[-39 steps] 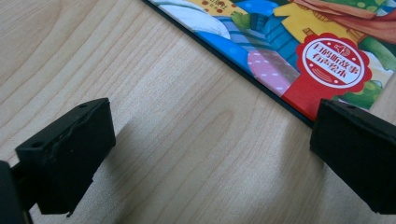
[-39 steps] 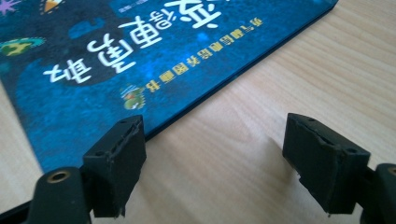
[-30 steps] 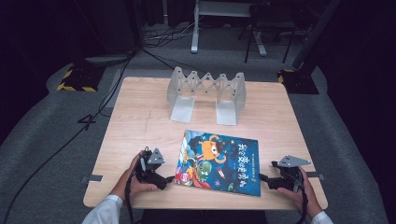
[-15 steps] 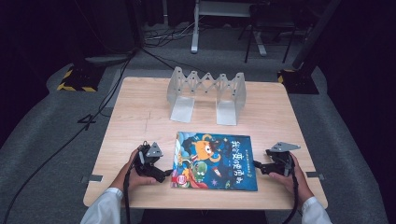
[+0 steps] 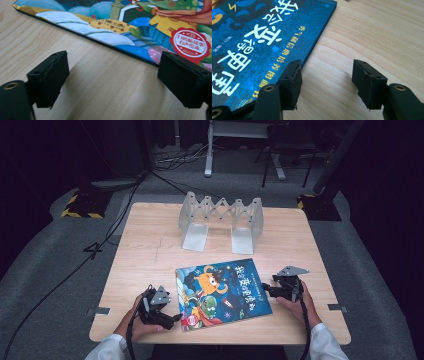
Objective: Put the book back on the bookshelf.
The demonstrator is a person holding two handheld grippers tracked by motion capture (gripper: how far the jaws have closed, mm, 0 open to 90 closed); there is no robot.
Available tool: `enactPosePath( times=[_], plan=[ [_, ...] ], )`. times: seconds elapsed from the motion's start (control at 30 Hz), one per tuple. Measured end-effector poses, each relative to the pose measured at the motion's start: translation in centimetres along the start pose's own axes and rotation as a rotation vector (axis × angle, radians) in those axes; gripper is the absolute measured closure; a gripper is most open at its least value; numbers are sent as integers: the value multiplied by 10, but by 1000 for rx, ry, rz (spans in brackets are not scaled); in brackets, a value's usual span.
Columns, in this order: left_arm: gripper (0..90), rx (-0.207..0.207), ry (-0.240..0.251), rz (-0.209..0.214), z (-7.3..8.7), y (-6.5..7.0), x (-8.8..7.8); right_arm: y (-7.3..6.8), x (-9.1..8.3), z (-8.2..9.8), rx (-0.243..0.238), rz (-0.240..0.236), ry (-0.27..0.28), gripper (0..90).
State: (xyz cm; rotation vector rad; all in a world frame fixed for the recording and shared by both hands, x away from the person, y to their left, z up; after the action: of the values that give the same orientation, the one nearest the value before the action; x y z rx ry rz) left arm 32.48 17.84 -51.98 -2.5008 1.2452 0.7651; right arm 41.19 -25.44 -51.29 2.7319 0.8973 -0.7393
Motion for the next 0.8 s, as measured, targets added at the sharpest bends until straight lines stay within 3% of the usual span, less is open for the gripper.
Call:
enactPosePath(
  times=[0.17,0.3,0.37,0.43,0.47,0.73,0.8],
  plan=[
    [145,23,5,31,2,13,-3,0,-4,3,6,8,0,372],
    [141,20,-11,34,0,13,-2,0,-17,12,1,1,-3,303],
    [126,18,-14,18,-3,12,-1,-3,-25,17,7,11,4,303],
    [165,21,-4,-3,-6,10,-1,-5,-28,19,7,10,3,302],
    [165,27,4,-31,-9,8,-1,-7,-33,21,3,3,-4,299],
    [162,35,30,-89,-24,-12,13,-18,-62,38,-23,-58,-9,285],
    [158,36,29,-82,-29,-20,21,-19,-67,41,-32,-73,-9,284]
  ],
)
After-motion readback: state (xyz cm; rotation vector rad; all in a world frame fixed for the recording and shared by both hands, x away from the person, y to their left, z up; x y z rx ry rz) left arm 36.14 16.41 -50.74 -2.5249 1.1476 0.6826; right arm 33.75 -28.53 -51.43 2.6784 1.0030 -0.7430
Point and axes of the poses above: each handheld gripper's, and its own axes: x roughly forward along the jaws, z roughly out of its underside, y roughly to its right, the point moved 2 cm from there along x, roughly forward along the jaws, and after that the axes turned 13 degrees about y, right-handed, at the moved point
